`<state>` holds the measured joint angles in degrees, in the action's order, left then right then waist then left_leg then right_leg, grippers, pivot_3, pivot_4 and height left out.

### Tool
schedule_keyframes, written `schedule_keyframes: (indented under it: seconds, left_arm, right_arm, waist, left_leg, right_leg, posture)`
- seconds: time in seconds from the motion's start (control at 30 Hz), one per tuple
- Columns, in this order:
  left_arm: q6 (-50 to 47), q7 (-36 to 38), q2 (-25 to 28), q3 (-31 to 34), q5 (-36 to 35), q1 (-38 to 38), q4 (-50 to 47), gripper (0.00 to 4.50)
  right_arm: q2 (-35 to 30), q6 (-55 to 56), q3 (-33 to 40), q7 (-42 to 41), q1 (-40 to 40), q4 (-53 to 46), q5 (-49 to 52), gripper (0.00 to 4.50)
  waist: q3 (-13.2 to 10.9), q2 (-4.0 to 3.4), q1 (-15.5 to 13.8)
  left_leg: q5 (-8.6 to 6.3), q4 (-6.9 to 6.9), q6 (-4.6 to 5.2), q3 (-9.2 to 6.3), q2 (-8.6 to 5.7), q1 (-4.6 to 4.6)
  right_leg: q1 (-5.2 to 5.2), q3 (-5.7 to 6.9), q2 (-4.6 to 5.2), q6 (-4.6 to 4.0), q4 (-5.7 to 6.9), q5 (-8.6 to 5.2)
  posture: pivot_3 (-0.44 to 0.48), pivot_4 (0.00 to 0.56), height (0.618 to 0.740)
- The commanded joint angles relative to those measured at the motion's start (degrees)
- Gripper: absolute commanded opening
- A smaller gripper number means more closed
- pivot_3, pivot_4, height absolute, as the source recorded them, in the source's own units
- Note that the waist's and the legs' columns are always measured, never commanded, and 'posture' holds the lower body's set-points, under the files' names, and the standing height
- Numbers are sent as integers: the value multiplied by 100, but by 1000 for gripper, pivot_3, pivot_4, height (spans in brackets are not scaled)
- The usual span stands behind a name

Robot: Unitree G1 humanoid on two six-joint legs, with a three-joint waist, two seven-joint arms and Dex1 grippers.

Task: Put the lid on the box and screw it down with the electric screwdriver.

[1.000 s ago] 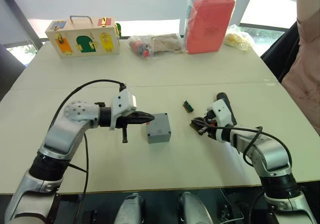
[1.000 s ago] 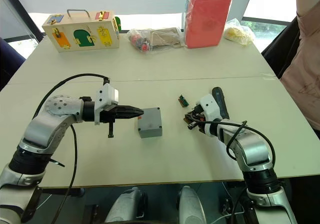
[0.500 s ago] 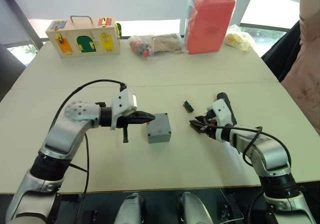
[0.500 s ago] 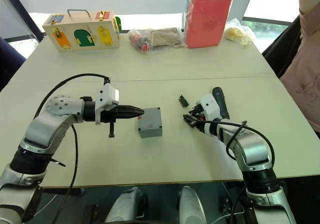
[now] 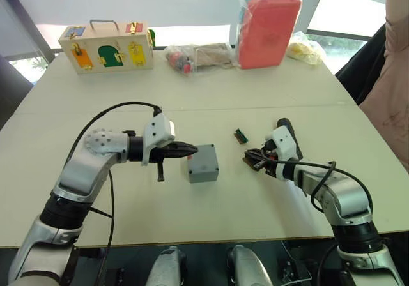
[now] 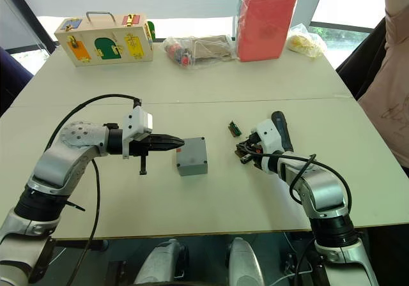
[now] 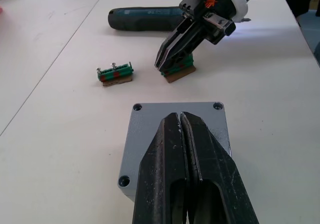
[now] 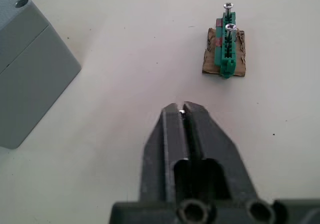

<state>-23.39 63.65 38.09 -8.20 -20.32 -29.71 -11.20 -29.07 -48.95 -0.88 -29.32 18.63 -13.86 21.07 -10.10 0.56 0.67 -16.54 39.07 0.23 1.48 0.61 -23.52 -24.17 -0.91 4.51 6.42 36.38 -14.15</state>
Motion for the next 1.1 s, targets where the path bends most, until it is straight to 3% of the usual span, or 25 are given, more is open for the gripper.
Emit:
schedule_keyframes:
  seconds: [0.03,0.33,0.5,0.83,1.1]
  left_arm:
    - [92,11,3,45,0,-114,-65,0]
    - [66,13,36,69,-18,-83,-107,0]
    - [46,0,72,102,-30,-30,-154,0]
    - [8,-66,252,223,-26,174,-259,0]
    - [-96,-192,414,350,-96,390,-461,0]
  right_arm:
    - [1,61,156,19,63,-247,54,73]
    - [-155,-339,450,17,247,-685,322,73]
    - [-209,-989,618,-24,807,-1122,776,73]
    - [666,-1340,-344,147,1643,-866,956,73]
    - [670,-931,-744,-20,1714,-370,681,73]
  waist:
    - [0,0,0]
    - [0,0,0]
    - [0,0,6]
    - [0,0,4]
    - [0,0,6]
  left_leg:
    - [0,0,0,0,0,0]
    - [0,0,0,0,0,0]
    - [0,0,0,-1,1,0]
    - [0,1,0,-3,1,0]
    - [0,2,0,0,-1,-1]
  right_leg:
    - [0,0,0,0,0,0]
    - [0,0,0,0,0,0]
    - [0,0,0,0,2,0]
    - [-2,2,4,-1,7,0]
    - [-3,0,7,-1,6,0]
  posture:
    - [0,150,730]
    - [0,150,730]
    - [0,150,730]
    - [0,150,730]
    - [0,150,730]
